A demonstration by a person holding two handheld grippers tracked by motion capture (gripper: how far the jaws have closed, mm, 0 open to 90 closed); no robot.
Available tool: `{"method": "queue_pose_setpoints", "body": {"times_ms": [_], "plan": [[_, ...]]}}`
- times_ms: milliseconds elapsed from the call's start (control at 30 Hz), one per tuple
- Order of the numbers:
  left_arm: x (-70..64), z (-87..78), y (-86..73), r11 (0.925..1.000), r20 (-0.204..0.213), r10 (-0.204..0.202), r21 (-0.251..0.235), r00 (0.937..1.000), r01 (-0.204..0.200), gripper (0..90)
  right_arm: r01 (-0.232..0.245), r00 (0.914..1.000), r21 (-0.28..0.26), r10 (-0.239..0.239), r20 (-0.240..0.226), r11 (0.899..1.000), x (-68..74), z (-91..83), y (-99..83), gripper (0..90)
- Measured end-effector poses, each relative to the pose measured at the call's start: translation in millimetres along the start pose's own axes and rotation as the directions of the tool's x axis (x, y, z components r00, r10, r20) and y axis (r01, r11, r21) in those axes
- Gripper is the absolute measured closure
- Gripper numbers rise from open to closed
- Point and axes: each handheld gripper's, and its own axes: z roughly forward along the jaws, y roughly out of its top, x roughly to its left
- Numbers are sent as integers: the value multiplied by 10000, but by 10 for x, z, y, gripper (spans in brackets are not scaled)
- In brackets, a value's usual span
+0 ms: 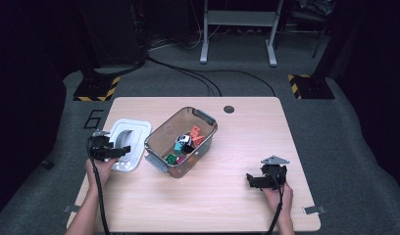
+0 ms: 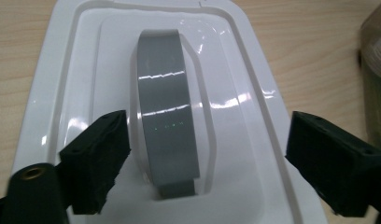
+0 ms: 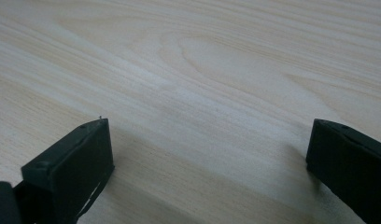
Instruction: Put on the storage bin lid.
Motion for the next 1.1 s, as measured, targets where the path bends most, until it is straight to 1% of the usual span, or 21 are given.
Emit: {"method": "queue_pose_setpoints", "body": {"times_ms": [33, 67, 100, 133, 167, 233, 267, 300, 333, 367, 467, 500, 600, 667, 733, 800, 900, 933, 967, 1033, 1100], "plan": [[0, 0, 0, 10000, 0, 0, 0, 10000, 0, 166, 0, 10000, 0, 0, 0, 10000, 0, 0, 0, 0], [13, 23, 23, 10000, -113, 35, 34, 9999, -34, 166, 1, 10000, 4, -1, 0, 10000, 0, 0, 0, 0], [14, 44, 35, 9999, -289, 119, -96, 9995, -122, 183, 6, 10000, -4, -6, 4, 10000, 0, 0, -1, 0], [25, 70, 53, 9999, -249, 127, 28, 9996, -127, 245, 0, 10000, -12, 0, 11, 10000, 0, -1, -1, 0], [44, 98, 67, 10000, -249, 1, -1, 9997, -1, 319, -37, 10000, -9, 37, 0, 10000, 2, -1, -2, 0], [89, 141, 87, 9993, -341, -363, -65, 9988, 361, 411, -38, 10000, -6, 38, 15, 10000, 1, -2, -2, 1], [110, 162, 100, 9994, -582, -322, -146, 9978, 314, 512, -41, 10000, -12, 41, 15, 10000, 1, -2, -1, 2], [110, 162, 100, 9994, -582, -322, -146, 9978, 314, 584, -41, 10000, -12, 41, 15, 10000, 1, -2, -1, 2], [109, 173, 104, 9998, -624, -191, -78, 9979, 187, 584, -42, 10000, -16, 42, 18, 10000, 0, -2, -1, 3], [105, 186, 101, 9999, -697, -160, -64, 9974, 156, 633, -45, 10000, -17, 45, 21, 10000, 0, -2, -2, 5], [119, 182, 88, 9992, -577, -365, -185, 9977, 354, 664, -48, 10000, -14, 48, 23, 10000, -2, -4, -2, 6], [118, 173, 88, 9993, -493, -372, -120, 9981, 366, 664, -48, 10000, -14, 48, 23, 10000, -2, -4, -2, 6], [107, 150, 97, 9995, -449, -281, -156, 9986, 274, 667, 12, 10000, 4, -12, 20, 10000, -7, -6, -3, 7], [86, 97, 126, 9996, -423, -18, -272, 9991, 6, 667, 14, 10000, 3, -15, 19, 10000, -7, -6, -3, 7], [79, 80, 138, 9995, -395, 57, -296, 9992, -69, 667, 13, 10000, -1, -13, 26, 10000, -7, -6, -3, 8], [83, 49, 172, 9996, -209, 45, -282, 9998, -51, 667, 14, 10000, -1, -14, 26, 10000, -7, -6, -3, 8], [90, -6, 243, 9994, -142, 62, -347, 9999, -67, 667, 12, 10000, 0, -12, 25, 10000, -7, -6, -3, 8], [88, -47, 292, 9993, -123, 164, -334, 9998, -168, 667, 13, 10000, -1, -13, 24, 10000, -8, -6, -3, 8], [88, -47, 292, 9993, -123, 164, -334, 9998, -168, 667, 13, 10000, -1, -13, 24, 10000, -8, -6, -3, 8], [84, -85, 347, 9991, -29, 105, -411, 9999, -106, 667, 6, 10000, -1, -6, 22, 10000, -8, -6, -3, 8], [81, -128, 405, 9988, 61, 179, -450, 9998, -176, 667, 5, 10000, -2, -5, 23, 10000, -8, -6, -3, 8]]}}
